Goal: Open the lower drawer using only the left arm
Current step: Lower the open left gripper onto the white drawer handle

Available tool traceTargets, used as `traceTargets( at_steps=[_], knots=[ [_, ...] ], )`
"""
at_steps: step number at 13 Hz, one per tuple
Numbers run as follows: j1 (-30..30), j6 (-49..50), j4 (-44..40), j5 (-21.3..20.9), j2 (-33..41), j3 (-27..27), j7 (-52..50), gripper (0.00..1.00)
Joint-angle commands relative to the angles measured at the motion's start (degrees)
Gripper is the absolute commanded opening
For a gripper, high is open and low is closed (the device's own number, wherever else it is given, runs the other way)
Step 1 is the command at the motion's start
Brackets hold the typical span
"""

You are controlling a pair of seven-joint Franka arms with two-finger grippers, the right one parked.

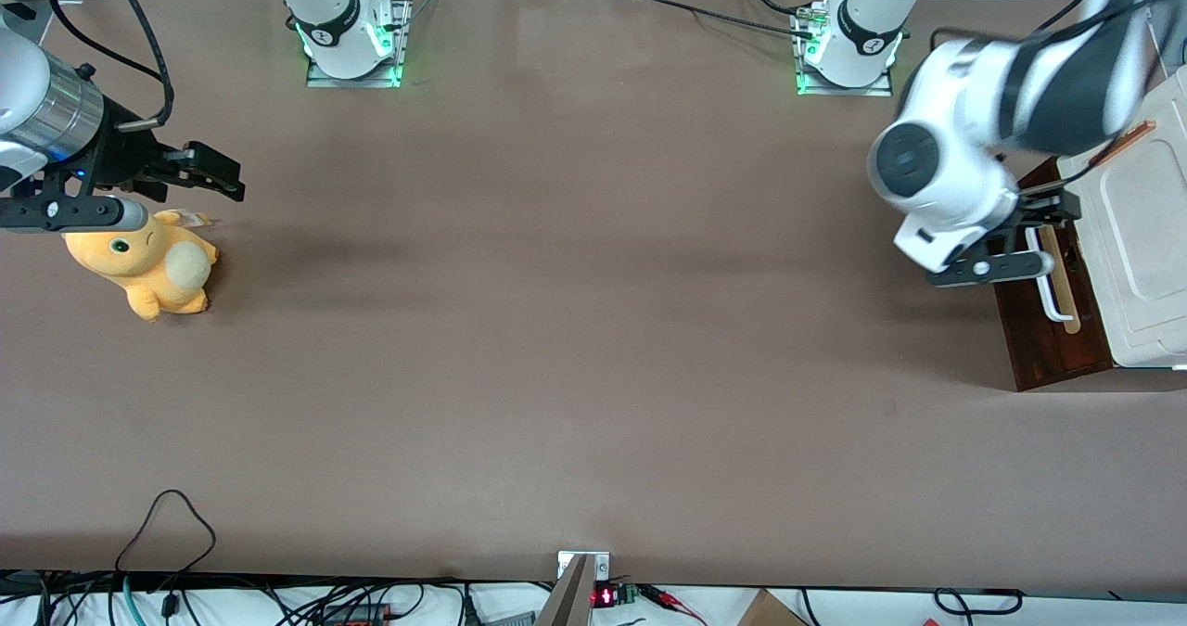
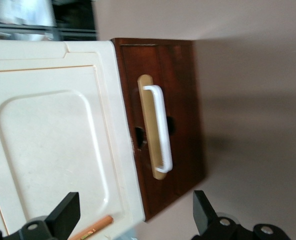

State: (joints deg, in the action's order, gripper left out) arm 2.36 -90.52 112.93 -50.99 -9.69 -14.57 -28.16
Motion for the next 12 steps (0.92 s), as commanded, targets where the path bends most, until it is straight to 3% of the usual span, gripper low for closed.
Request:
traceTargets(
  at_steps=[1, 5, 7, 9, 12],
  knots=[
    [0.80, -0.45, 6.84, -10.85, -3.39, -0.29, -6.53, 0.99],
    [-1.12, -2.37, 11.42, -20.87, -9.72, 0.50, -16.03, 0.99],
    [-2.01, -6.14, 11.78, -22.65, -10.70, 2.42, -16.48, 0.99],
    [-2.18, -10.02, 11.87, -29.92, -13.42, 6.46, -20.85, 0.99],
    [-2.19, -9.77, 12.92, -31.27, -13.78, 7.10, -22.46, 0.97]
  ],
)
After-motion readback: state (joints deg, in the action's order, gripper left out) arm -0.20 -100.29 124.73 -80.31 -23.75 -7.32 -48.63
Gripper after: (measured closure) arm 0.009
